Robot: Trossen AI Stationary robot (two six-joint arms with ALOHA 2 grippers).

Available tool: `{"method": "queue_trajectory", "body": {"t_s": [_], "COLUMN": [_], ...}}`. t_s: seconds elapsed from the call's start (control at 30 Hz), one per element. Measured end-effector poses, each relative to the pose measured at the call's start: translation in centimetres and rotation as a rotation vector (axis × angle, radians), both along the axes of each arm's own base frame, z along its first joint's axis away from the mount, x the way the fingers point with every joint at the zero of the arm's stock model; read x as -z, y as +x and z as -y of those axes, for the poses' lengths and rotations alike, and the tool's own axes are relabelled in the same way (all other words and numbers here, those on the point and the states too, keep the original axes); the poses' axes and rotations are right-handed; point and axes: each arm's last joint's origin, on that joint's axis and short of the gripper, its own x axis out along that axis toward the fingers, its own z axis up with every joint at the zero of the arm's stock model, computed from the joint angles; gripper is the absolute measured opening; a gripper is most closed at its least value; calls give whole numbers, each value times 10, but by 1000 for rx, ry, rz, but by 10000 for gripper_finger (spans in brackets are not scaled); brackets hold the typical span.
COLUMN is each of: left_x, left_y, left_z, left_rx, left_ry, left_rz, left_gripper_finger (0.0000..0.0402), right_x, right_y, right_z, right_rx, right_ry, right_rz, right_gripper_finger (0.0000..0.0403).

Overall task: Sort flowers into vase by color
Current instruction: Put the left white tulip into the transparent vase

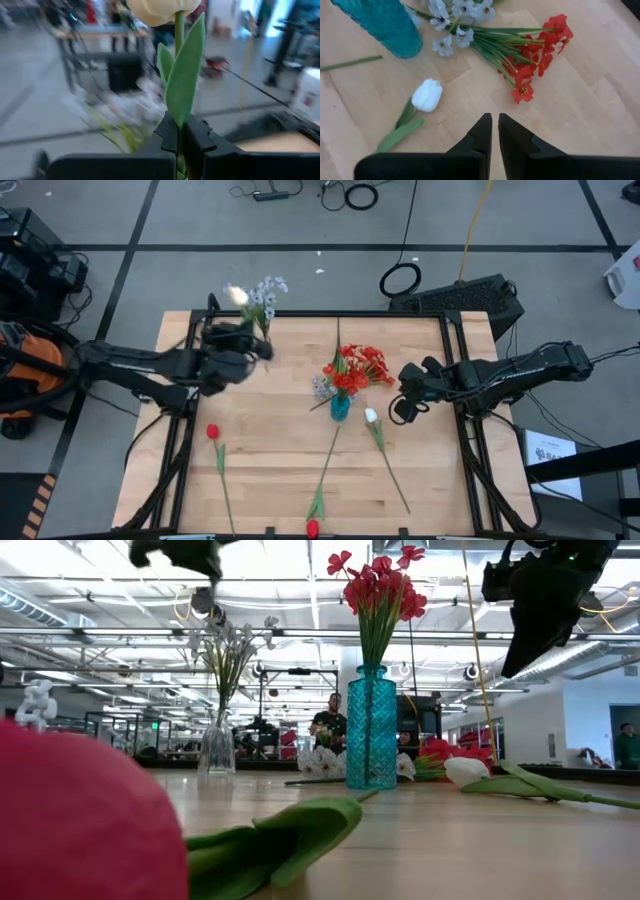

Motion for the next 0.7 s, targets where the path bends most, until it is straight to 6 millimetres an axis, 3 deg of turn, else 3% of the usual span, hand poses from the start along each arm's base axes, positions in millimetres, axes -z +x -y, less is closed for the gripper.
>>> {"method": "queue_trajectory", "body": {"t_s": [0.1, 0.23, 0.43, 0.53, 0.7], "left_x": [3, 23, 5, 0, 9], "left_y": [-13, -19, -15, -22, -30], "left_z": [-15, -40, -70, -86, -107], "left_rx": [-41, 2, 508, 516, 586], "left_ry": [12, -39, 181, 256, 204], "left_rz": [-6, -7, 168, 135, 69], "left_gripper_finger": [7, 8, 8, 8, 8], "right_x": [-2, -5, -8, -8, -8], "right_y": [3, 8, 12, 13, 13], "right_z": [0, 2, 7, 9, 12], "right_rx": [13, 60, 119, 162, 202], "right_ry": [-7, -45, -40, -22, -6], "right_rz": [41, 117, 177, 190, 202], "right_gripper_finger": [25, 25, 25, 25, 25]}}
